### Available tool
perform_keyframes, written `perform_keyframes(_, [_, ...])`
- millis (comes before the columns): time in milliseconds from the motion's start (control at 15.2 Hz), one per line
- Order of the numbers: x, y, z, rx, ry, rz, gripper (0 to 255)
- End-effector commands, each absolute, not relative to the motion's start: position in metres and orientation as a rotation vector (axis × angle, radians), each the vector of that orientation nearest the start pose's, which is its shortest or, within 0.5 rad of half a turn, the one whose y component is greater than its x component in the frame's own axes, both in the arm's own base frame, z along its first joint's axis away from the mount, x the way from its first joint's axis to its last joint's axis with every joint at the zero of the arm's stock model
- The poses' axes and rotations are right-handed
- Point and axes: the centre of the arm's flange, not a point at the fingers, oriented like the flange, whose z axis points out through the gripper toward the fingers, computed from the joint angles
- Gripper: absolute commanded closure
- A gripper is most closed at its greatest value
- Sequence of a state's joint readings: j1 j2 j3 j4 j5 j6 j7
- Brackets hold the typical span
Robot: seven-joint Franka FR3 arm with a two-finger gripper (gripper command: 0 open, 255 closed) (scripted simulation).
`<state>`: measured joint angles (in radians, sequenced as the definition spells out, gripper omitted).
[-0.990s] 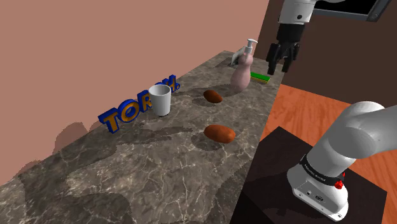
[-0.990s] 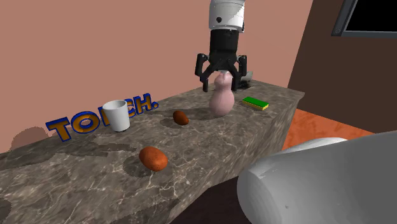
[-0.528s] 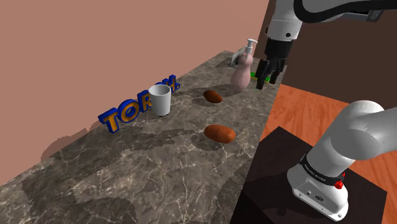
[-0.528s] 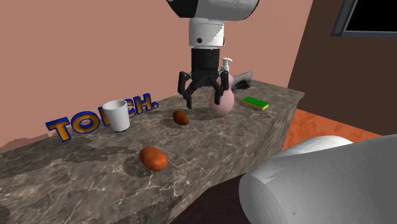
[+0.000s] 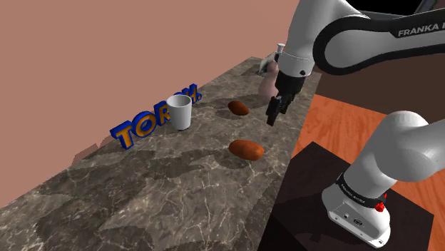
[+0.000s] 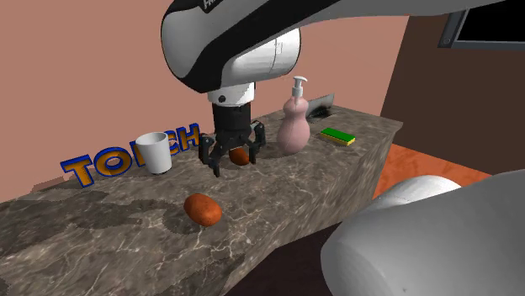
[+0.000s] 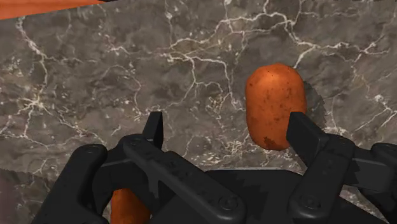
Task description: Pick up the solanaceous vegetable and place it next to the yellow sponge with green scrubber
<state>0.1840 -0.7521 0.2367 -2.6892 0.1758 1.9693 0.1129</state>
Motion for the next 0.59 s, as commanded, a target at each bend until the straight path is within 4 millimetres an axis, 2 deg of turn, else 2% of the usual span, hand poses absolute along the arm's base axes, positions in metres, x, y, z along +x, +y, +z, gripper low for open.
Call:
perform_keyframes(0, [0.287,0.165,0.432,-3.125,-0.357,-0.082,0])
perform_keyframes(396, [0.27,0.227,0.381,-3.125,-0.572,-0.206,0])
perform_keyframes(528, [0.272,0.227,0.37,-3.125,-0.572,-0.206,0])
